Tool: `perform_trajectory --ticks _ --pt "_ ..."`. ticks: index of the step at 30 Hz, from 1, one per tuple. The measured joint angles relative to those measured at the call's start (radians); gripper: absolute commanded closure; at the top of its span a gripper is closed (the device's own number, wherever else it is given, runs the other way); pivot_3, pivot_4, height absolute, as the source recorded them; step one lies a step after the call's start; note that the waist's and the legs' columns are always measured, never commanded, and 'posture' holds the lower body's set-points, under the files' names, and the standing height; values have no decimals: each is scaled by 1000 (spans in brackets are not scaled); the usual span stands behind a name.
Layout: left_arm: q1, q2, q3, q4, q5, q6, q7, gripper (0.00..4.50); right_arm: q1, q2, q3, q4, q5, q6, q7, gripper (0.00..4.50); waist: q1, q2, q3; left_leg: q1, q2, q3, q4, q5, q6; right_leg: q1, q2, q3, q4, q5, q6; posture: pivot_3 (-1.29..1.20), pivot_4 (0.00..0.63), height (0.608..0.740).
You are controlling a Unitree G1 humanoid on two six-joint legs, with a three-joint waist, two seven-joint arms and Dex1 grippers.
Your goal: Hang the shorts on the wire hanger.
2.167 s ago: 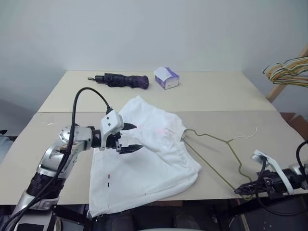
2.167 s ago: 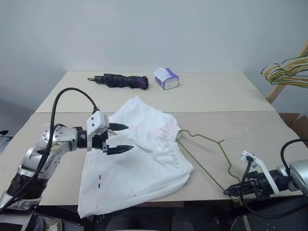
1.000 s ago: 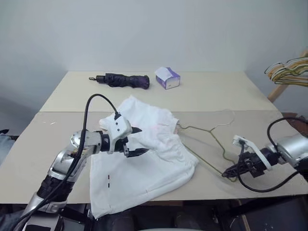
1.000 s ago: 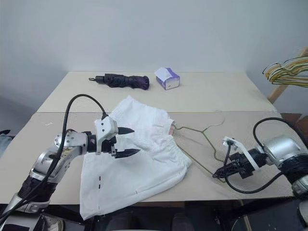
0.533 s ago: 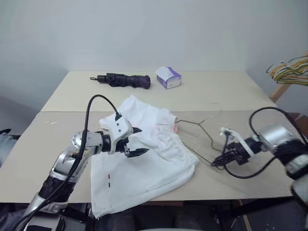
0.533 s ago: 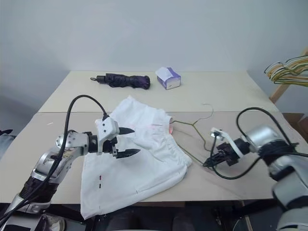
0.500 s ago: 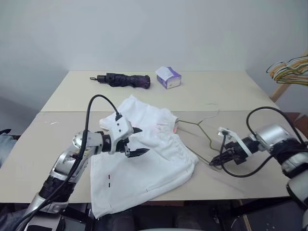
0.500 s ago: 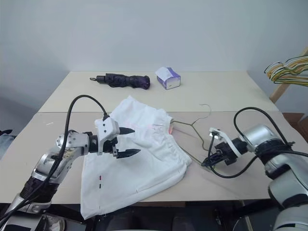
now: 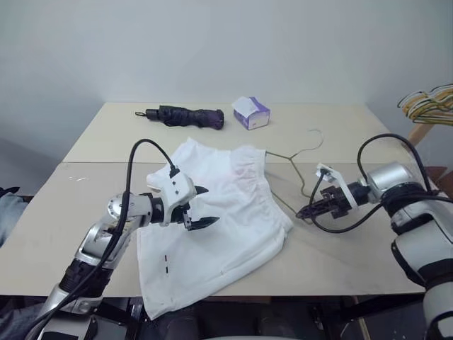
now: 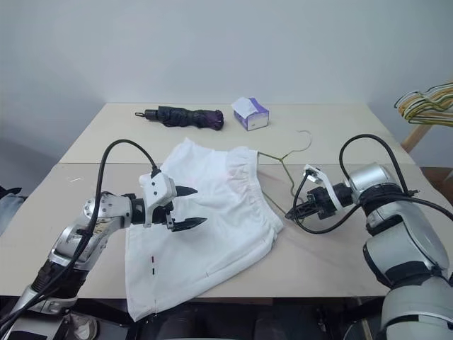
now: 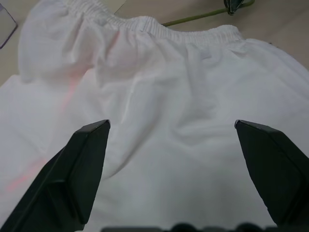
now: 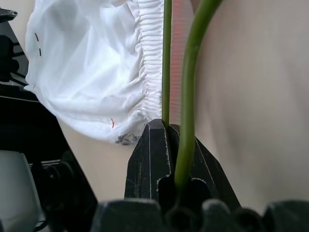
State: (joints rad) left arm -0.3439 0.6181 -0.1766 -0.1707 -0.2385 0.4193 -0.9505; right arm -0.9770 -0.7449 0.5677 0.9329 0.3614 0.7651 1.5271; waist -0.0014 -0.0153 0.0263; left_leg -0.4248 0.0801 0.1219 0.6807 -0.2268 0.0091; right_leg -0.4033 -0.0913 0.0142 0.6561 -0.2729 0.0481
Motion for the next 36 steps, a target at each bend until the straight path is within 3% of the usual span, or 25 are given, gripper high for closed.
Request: perform_trajectory --ticks 3,9,13,16,19,26,34,36 --pt "6 9 17 -14 -15 0 -7 17 134 4 -132 -163 -15 -176 -116 4500 5 0 0 -1 0 0 0 0 0 -1 0 0 0 0 0 28 0 740" --pt "-11 113 158 -29 -170 -8 -168 17 285 16 -274 -468 -60 -312 -298 4500 -5 1 0 0 0 0 0 1 -1 -1 0 0 1 0 0 -18 0 740" --pt "-181 181 260 51 -277 -46 -307 17 286 18 -274 -568 -127 -416 -306 4500 -12 0 0 1 0 0 0 1 -1 1 0 -1 0 0 0 -20 0 740" --pt "-351 195 265 217 -234 -134 -339 17 253 18 -241 -579 -198 -474 -291 4500 -15 1 0 2 0 0 0 1 -1 2 0 -1 0 -1 0 -20 0 740" --pt "-500 221 192 415 -118 -278 -422 17 190 35 -191 -574 -288 -499 -287 4500 -22 1 0 1 0 0 -1 1 -2 1 1 -1 0 -1 0 -9 0 740" --pt "-675 197 -10 744 41 -471 -642 17 123 130 -150 -548 -366 -497 -274 4500 -42 1 0 -1 0 0 0 2 -2 -1 1 -1 1 -1 0 -1 0 740" --pt "-812 154 -185 941 76 -504 -661 17 79 180 -111 -536 -424 -415 -255 4500 -43 1 0 -2 0 0 0 2 -2 -3 1 0 3 -1 0 -18 0 740" --pt "-829 149 -239 973 62 -498 -661 456 79 183 -109 -536 -434 -395 -252 4500 -44 1 0 -2 0 0 0 2 -2 -3 1 0 4 -1 0 -25 0 740"
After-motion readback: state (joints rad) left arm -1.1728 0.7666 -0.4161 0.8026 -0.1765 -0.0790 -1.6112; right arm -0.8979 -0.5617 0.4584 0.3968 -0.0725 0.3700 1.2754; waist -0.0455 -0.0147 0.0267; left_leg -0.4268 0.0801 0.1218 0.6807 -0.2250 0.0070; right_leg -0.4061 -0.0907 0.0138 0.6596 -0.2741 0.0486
